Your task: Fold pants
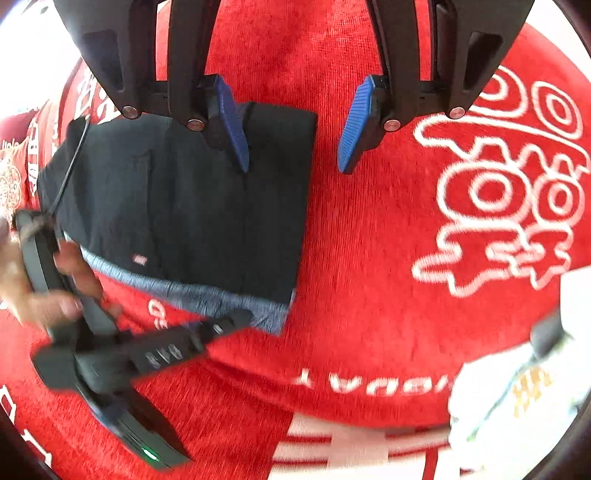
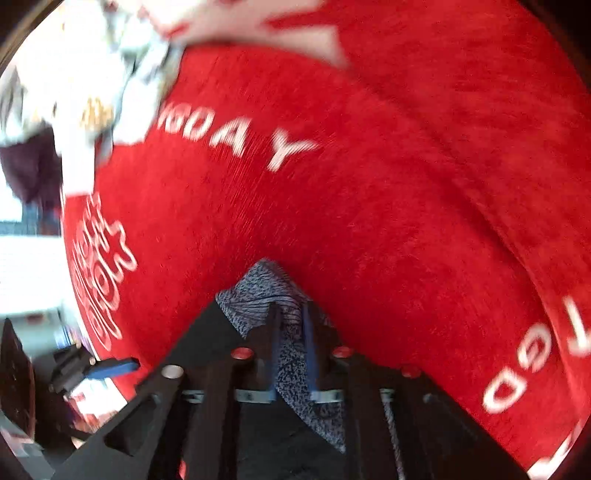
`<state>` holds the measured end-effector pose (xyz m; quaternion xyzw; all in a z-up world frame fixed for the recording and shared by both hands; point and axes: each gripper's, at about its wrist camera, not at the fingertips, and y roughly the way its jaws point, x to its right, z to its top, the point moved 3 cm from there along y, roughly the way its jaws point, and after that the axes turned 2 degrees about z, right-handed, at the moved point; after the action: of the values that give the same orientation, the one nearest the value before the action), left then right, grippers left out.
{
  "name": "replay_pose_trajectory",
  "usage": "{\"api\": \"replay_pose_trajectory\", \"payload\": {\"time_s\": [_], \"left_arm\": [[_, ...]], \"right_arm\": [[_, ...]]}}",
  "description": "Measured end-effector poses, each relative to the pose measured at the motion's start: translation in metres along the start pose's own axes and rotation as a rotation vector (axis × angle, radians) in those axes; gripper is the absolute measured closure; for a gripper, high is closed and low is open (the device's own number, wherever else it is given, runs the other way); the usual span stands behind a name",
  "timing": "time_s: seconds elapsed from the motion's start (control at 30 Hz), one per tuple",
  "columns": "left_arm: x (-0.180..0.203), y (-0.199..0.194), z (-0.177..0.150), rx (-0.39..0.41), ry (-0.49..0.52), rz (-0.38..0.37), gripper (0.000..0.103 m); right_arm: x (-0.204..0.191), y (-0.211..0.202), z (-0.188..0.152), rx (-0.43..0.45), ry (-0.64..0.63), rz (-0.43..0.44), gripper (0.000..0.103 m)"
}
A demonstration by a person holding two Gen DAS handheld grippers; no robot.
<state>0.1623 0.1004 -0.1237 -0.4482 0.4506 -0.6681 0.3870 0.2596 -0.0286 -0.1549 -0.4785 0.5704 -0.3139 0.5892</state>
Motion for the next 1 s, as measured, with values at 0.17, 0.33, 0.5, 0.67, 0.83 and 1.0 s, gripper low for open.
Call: {"api": "replay_pose_trajectory", "payload": {"time_s": [0.17,0.33,0.5,0.67,0.83,1.0], "left_arm": [[0.041,-0.011,0.043,0.107,0.05,-0.029,0.022],[0.061,0.064,0.078,0.037,0.058,0.134,0.022],[0.055,0.06,0.092,0.022,-0.003,0.188,0.022],[0.09,0.034,0.083,0.047,0.06,0.133,0.022],[0.117,0.08,0.051,-0.007,0.128,0.216,0.019],[0.115,0.077,0.048,0.012,0.108,0.211,0.019]], "right_arm": [[0.022,-0.061,-0.057,0.142,0.154,0.037,0.079],[0.081,-0.068,-0.119,0.161,0.329,-0.004,0.085],[0.14,-0.118,-0.178,0.347,0.603,-0.136,0.073],[0.159,-0.156,-0.301,0.455,0.836,0.056,0.07],[0.157,-0.143,-0.4,0.457,1.051,0.138,0.07],[0.176,-0.125,-0.431,0.523,1.171,0.226,0.068]]}}
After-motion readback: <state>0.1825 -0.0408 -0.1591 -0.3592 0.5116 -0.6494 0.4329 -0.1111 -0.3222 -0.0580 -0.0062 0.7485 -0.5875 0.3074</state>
